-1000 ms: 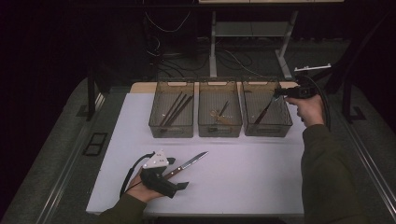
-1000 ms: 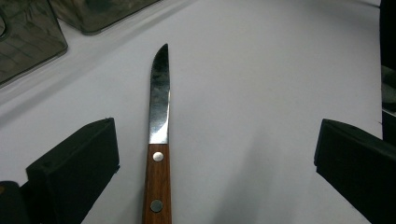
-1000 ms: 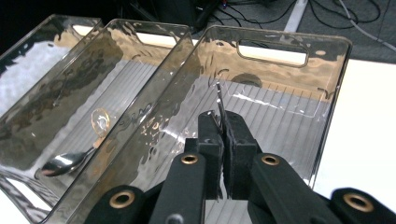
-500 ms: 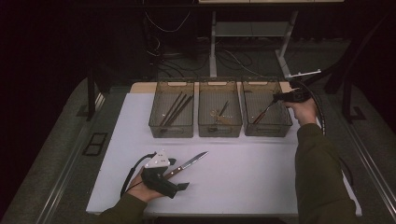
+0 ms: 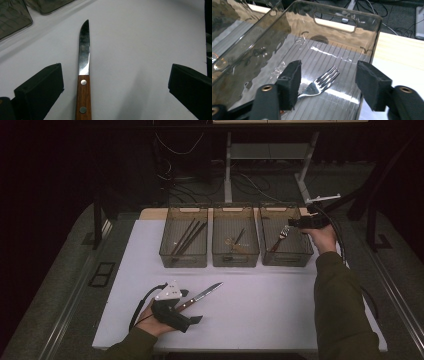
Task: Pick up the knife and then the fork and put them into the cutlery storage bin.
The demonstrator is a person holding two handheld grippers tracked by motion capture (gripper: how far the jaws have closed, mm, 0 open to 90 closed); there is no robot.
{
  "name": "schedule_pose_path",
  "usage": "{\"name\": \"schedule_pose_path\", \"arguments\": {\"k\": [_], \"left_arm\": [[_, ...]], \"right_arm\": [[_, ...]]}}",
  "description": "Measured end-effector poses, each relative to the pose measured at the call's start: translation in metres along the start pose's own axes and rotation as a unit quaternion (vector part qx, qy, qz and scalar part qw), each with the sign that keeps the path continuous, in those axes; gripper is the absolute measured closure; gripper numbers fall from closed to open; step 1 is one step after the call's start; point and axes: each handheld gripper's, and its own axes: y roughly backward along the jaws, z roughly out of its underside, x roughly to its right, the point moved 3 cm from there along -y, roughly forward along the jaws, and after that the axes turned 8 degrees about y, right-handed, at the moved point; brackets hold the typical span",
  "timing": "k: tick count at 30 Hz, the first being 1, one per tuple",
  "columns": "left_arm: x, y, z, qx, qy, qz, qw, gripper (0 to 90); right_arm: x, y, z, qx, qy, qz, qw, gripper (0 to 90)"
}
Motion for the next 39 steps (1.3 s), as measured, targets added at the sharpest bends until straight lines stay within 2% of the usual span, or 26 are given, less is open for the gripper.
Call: {"name": "schedule_pose_path", "arguments": {"k": [2, 7, 11, 13, 14, 16, 18, 21, 29, 33, 39], "left_arm": [[0.000, 0.001, 0.000, 0.001, -0.002, 0.000, 1.0000, 0.0], [0.000, 0.001, 0.000, 0.002, -0.004, 0.001, 1.0000, 0.0], [0.001, 0.001, -0.001, 0.001, -0.006, 0.002, 1.0000, 0.0], [0.001, 0.002, -0.001, 0.005, -0.008, 0.001, 1.0000, 0.0], [0.002, 0.003, -0.002, 0.007, -0.009, 0.001, 0.9999, 0.0], [0.002, 0.003, -0.002, 0.008, -0.010, 0.001, 0.9999, 0.0], [0.002, 0.003, -0.002, 0.007, -0.012, -0.001, 0.9999, 0.0], [0.003, 0.003, -0.002, 0.007, -0.013, -0.003, 0.9999, 0.0], [0.002, 0.003, -0.002, 0.006, -0.015, -0.010, 0.9998, 0.0], [0.003, 0.002, -0.002, 0.005, -0.017, -0.011, 0.9998, 0.0], [0.003, 0.002, -0.002, 0.006, -0.017, -0.011, 0.9998, 0.0]], "right_arm": [[0.000, 0.003, 0.000, 0.003, -0.008, -0.008, 0.9999, 33.8], [-0.005, 0.014, 0.000, 0.014, 0.001, -0.016, 0.9998, 26.4], [-0.011, 0.027, 0.002, 0.032, 0.004, -0.031, 0.9990, 24.5], [-0.016, 0.034, 0.003, 0.034, 0.007, -0.032, 0.9989, 22.5], [-0.018, 0.037, 0.003, 0.044, 0.014, -0.030, 0.9985, 20.8], [-0.024, 0.045, 0.004, 0.048, 0.011, -0.035, 0.9982, 19.0], [-0.030, 0.050, 0.005, 0.054, 0.025, -0.042, 0.9973, 14.5], [-0.039, 0.058, 0.008, 0.056, 0.041, -0.042, 0.9967, 12.2], [-0.066, 0.074, 0.024, 0.067, 0.074, -0.062, 0.9930, 12.2], [-0.077, 0.082, 0.036, 0.072, 0.082, -0.075, 0.9912, 12.2], [-0.093, 0.097, 0.054, 0.093, 0.091, -0.081, 0.9882, 12.2]]}}
